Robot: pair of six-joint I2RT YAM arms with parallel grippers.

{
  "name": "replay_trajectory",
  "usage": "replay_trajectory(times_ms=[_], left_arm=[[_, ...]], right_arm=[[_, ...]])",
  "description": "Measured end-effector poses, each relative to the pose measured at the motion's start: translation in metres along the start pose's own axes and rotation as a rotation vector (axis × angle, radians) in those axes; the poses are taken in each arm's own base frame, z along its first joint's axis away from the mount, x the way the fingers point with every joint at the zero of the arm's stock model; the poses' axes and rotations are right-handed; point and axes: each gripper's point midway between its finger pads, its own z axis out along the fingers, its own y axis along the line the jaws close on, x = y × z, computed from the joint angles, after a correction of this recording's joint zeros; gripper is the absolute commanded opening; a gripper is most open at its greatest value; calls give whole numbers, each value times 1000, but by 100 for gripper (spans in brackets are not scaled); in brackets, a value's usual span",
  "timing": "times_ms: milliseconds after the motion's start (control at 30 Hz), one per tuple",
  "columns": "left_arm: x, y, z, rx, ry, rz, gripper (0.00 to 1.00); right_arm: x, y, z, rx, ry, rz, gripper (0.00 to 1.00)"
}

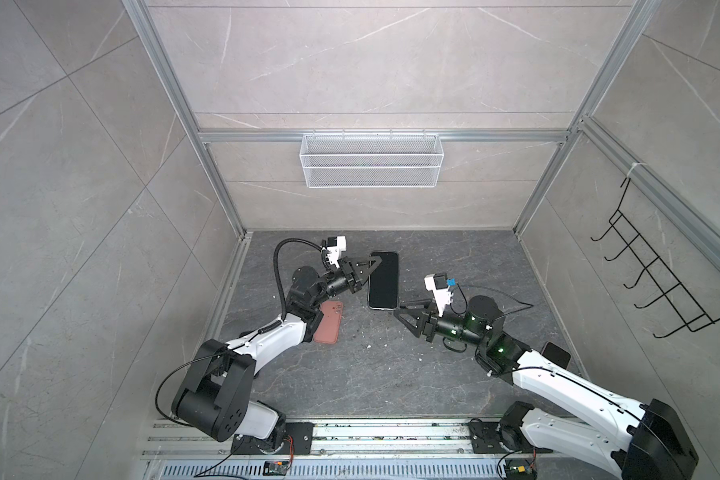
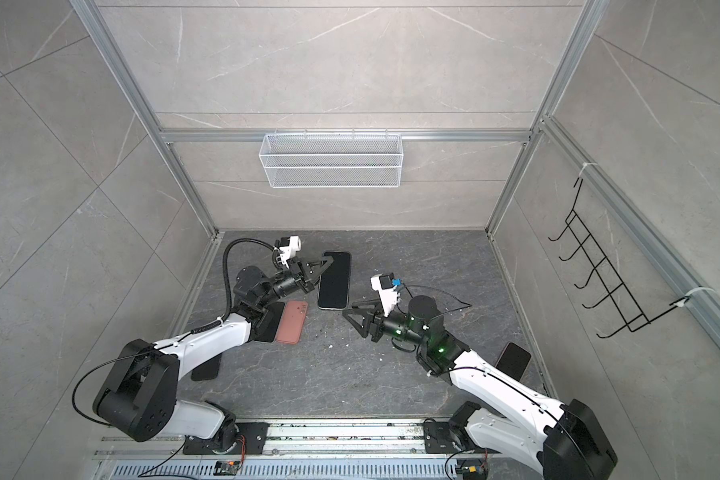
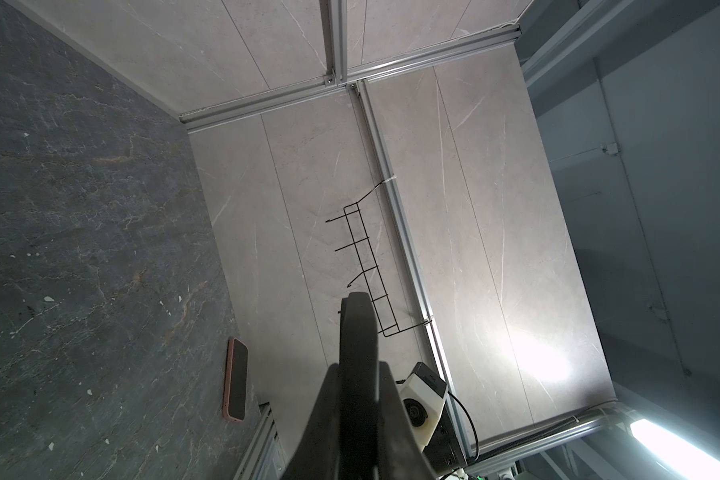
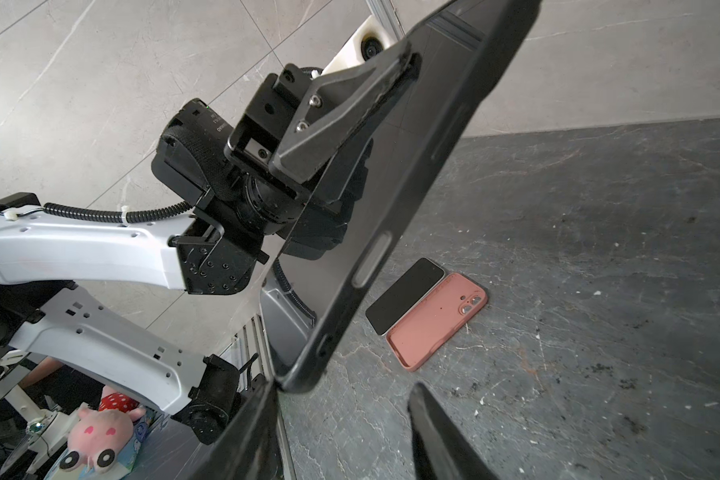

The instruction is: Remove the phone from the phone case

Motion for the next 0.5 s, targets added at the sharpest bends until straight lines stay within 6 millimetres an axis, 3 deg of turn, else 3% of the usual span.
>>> replay_trajectory(times_ms=[333,500], left_arm=[[-8,0,-2,3,-36,-3,0],[-8,-6,-1,26,-47,-24,0]], right_arm=[[-1,-8,7,-8,-3,15,50],[8,-25,12,36,18,41,49]])
